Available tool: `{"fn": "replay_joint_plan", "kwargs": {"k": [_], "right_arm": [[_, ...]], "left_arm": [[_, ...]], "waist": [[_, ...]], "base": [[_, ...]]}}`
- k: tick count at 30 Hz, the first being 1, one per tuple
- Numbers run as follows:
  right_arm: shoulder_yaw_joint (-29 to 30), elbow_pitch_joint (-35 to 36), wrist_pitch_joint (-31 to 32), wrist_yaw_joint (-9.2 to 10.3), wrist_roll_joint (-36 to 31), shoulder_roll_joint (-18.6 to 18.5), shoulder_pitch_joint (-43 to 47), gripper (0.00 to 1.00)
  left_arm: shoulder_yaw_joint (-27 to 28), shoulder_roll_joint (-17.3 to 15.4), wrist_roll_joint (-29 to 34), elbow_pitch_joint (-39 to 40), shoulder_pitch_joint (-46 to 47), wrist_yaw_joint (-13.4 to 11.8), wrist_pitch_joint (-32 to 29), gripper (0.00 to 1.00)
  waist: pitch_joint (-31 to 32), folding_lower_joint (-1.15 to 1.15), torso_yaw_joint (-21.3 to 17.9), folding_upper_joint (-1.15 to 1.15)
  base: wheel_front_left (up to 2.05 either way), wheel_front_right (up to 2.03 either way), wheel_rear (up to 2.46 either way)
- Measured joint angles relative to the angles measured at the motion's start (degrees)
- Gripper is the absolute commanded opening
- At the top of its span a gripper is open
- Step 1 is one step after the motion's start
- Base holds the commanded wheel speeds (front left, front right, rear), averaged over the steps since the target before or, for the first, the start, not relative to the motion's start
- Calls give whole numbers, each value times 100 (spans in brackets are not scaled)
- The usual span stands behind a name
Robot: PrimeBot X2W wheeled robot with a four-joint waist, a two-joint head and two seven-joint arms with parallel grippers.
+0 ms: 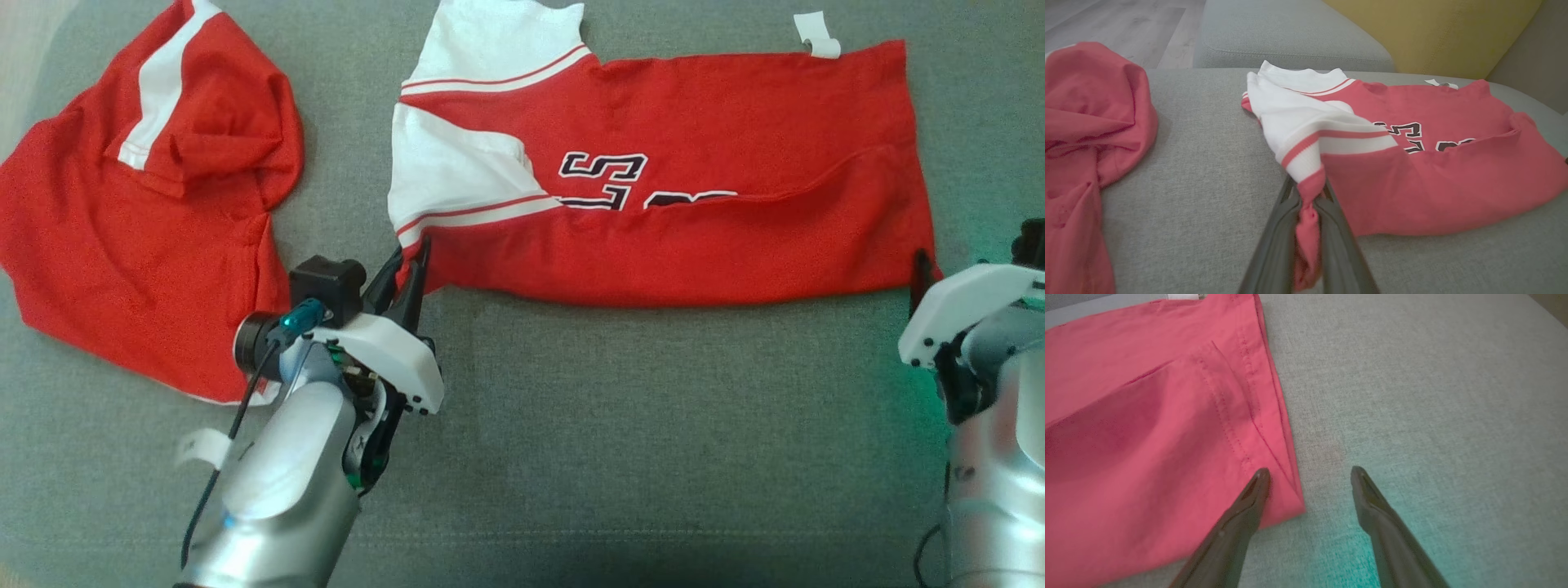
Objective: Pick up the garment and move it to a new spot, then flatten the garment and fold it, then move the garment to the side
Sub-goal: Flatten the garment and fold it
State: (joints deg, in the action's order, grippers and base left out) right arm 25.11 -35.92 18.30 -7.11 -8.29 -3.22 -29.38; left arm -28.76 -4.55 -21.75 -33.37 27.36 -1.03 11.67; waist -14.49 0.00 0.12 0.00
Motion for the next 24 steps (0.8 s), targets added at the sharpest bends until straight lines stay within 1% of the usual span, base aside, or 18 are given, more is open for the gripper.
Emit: {"fn": "replay_joint_plan", "kwargs": {"k": [3,4,5,11,16,21,24], "right_arm": [[27,-232,48,0,-58,0,-180,100],[16,-298,63,0,-36,-1,-233,45],[16,-298,63,0,-36,-1,-233,0],[-159,-559,36,0,33,7,-422,0],[-355,-721,30,0,236,-80,-383,0],[-600,-724,43,0,494,-207,-110,0],[-722,-638,167,0,666,-315,125,0]], "left_arm": [[1,-37,0,87,0,-24,-7,0],[1,-52,-1,116,0,-48,-21,0],[1,-52,-1,116,0,-48,-21,0],[34,-158,-7,183,-1,-99,-55,0],[80,-246,-62,177,-40,-110,-58,0],[89,-307,-121,157,-296,-153,-111,0],[79,-350,-169,154,-541,-154,-159,0]], "waist": [[-58,0,-7,0],[-72,0,-11,0],[-72,0,-11,0],[-75,0,-69,0],[88,0,-112,0],[353,0,-158,0],[549,0,-181,0]], "base": [[0,0,0],[0,0,0],[0,0,0],[0,0,0],[0,0,0],[0,0,0],[0,0,0]]}}
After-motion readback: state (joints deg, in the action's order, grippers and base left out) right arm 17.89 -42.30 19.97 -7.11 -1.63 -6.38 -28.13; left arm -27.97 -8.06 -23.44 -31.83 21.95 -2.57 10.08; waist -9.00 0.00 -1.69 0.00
